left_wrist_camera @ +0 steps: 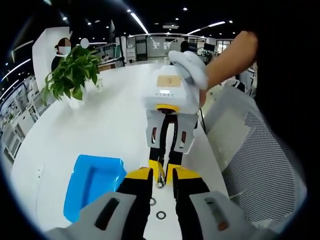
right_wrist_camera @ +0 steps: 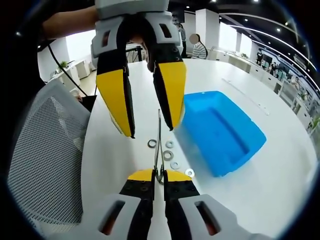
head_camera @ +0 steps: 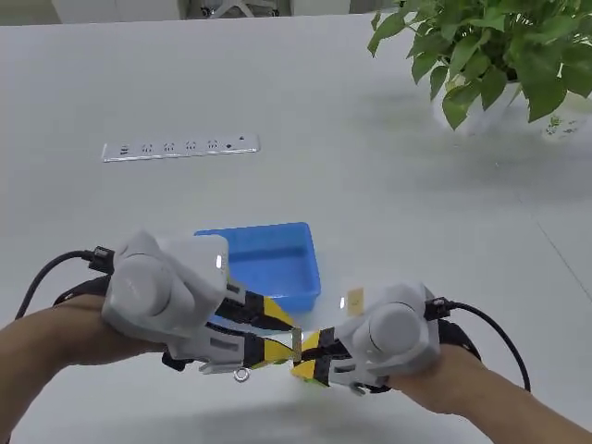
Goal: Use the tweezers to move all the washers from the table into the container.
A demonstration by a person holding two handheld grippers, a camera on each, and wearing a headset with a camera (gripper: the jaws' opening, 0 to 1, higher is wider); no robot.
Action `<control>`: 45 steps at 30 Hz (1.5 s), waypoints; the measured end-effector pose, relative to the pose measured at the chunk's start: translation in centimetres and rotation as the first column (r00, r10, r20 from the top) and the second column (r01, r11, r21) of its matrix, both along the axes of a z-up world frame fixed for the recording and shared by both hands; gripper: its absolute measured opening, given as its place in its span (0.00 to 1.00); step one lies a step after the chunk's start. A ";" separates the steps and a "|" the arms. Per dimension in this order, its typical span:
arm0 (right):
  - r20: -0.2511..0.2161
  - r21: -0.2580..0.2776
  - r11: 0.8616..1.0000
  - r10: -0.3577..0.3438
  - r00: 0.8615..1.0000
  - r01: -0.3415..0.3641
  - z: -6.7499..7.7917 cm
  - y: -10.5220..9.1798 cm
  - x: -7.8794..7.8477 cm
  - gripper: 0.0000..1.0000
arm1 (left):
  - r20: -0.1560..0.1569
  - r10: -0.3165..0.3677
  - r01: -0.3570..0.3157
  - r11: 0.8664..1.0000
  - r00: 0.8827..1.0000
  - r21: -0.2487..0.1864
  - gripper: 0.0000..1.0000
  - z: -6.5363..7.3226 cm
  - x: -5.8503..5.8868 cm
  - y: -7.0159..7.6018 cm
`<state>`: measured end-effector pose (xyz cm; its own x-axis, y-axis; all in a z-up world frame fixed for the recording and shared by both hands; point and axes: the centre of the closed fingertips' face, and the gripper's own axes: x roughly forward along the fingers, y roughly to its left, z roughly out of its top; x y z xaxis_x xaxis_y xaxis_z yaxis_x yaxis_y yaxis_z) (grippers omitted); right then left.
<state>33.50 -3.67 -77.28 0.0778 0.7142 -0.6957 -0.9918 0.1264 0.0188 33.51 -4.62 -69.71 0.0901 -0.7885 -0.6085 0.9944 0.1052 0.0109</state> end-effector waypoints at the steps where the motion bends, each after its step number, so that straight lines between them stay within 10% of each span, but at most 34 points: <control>1: 0.002 0.000 1.000 0.000 1.000 0.000 0.1 0.0 0.1 0.06 | -0.008 0.015 -0.015 1.000 1.000 -0.006 0.23 0.1 0.0 0.2; 18: 0.036 -0.006 1.000 0.013 0.999 -0.013 1.9 -0.4 0.4 0.07 | -0.069 0.193 -0.199 0.975 0.979 -0.101 0.43 1.2 0.2 3.3; 45: 0.088 0.020 0.999 0.027 0.996 -0.029 6.2 0.1 2.7 0.07 | -0.107 0.398 -0.412 0.892 0.911 -0.188 0.69 2.2 0.2 7.8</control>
